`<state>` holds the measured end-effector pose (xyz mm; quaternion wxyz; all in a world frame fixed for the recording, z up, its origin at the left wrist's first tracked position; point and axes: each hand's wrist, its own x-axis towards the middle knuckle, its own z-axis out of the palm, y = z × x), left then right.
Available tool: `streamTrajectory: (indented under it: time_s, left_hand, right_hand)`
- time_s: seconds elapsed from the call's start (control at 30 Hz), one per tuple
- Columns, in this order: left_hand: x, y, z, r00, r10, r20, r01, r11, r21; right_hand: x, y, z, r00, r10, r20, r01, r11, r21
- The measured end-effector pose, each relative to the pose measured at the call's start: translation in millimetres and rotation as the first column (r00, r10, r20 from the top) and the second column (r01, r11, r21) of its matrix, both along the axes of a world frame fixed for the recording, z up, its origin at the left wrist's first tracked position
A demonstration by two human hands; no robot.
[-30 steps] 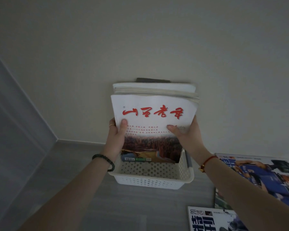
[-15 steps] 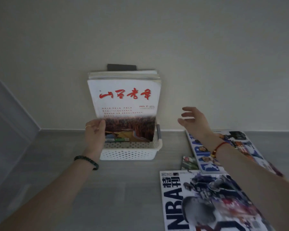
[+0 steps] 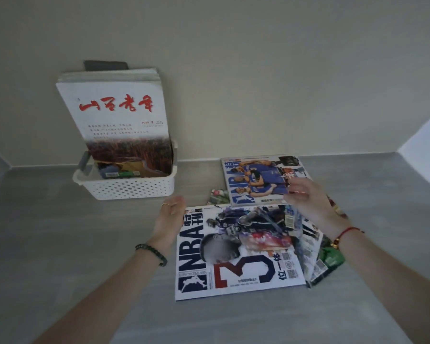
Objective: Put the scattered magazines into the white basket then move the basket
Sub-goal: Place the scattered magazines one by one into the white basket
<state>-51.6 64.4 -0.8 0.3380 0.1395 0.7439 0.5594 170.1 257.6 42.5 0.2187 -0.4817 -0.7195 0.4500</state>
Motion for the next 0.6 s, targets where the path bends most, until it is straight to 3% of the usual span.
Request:
streamTrajectory:
  time_s: [0.2,0.37,0.6]
  left_hand:
    - [66.4,29.7,-12.4,0.992,-0.062,0.106,0.062,0.998,-0.002]
    - [97.9,42.8,-28.4,0.987,-0.078,0.140,0.086,0.995,-0.054]
    - [106.1,55.2,-40.1,0.993,-0.001,0.120,0.017,0.991,-0.130]
  right_hand:
    - [51.5,8.5,-27.3,0.987,0.085,0.139,-0.082,0.996,-0.026]
    - [56.3,21.0,-53.5,0.925,0.207,0.319,-0.256,0.959,0.120]
    - [37.2,49.9,-75.5,0.822,0.307,0.479,-0.475,0.834,0.280]
